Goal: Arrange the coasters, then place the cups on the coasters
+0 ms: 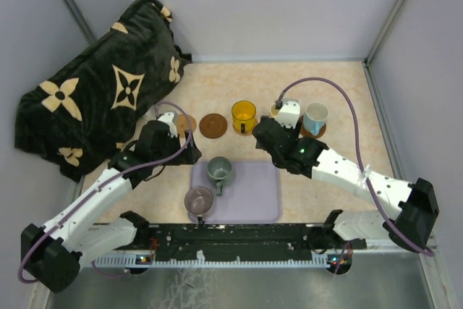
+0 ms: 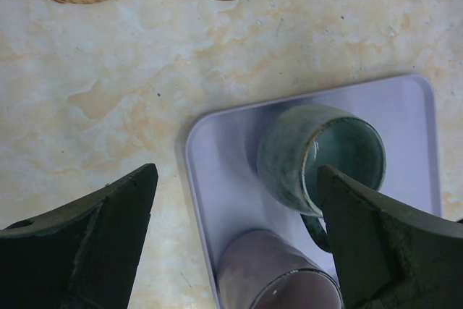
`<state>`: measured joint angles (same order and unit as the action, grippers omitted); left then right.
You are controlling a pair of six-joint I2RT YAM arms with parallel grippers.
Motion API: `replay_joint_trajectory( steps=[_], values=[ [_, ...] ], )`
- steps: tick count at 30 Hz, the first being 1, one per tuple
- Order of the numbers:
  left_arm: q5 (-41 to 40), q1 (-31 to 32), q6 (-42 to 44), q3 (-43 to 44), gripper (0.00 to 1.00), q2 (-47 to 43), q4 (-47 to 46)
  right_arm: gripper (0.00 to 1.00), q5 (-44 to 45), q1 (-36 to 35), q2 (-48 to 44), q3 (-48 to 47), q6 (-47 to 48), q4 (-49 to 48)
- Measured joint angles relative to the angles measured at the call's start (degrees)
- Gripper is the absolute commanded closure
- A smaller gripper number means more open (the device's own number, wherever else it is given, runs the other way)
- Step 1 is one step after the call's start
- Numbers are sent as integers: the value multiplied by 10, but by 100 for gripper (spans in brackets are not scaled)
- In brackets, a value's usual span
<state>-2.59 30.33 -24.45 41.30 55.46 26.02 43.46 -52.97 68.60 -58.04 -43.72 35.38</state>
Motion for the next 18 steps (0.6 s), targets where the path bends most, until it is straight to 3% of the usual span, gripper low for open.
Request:
replay_joint_trajectory(
  steps=[9, 18],
  values=[
    [31, 77, -4, 18, 5, -7, 54, 35, 0, 0, -1, 8, -2, -3],
    [31, 178, -13, 78, 5, 48, 88, 35, -1, 0, -6, 15, -10, -5]
  ],
)
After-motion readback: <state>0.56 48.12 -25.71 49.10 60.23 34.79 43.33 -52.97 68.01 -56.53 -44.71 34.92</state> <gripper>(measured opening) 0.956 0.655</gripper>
